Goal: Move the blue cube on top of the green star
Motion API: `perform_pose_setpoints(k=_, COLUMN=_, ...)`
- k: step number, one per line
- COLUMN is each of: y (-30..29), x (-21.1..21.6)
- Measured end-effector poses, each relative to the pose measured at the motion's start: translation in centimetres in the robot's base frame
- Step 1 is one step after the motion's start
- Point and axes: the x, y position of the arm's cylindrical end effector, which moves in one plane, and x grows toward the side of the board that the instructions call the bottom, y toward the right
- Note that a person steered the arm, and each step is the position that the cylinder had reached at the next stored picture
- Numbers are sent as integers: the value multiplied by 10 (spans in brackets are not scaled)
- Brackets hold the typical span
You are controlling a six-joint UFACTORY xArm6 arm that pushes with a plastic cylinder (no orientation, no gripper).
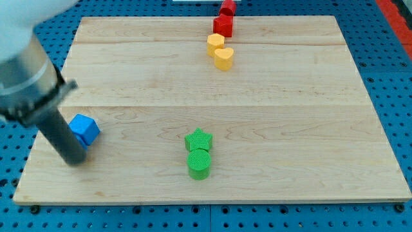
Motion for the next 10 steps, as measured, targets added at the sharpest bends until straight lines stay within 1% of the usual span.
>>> perform_pose_setpoints(k=1, y=-23, x=-46)
perform_pose_setpoints(k=2, y=19, x=-44)
perform_pose_setpoints(k=3, y=-9, x=5)
perform_pose_setpoints(k=4, y=54, x=8)
perform_pose_setpoints(k=5, y=80, x=-27)
perform_pose_setpoints(k=6, y=41, x=-32)
perform_pose_setpoints(k=7, y=33, x=-51)
perform_pose_setpoints(k=8, y=56, x=-61)
perform_pose_setpoints(k=9, y=125, x=-61)
perform_pose_setpoints(k=10, y=121, x=-86)
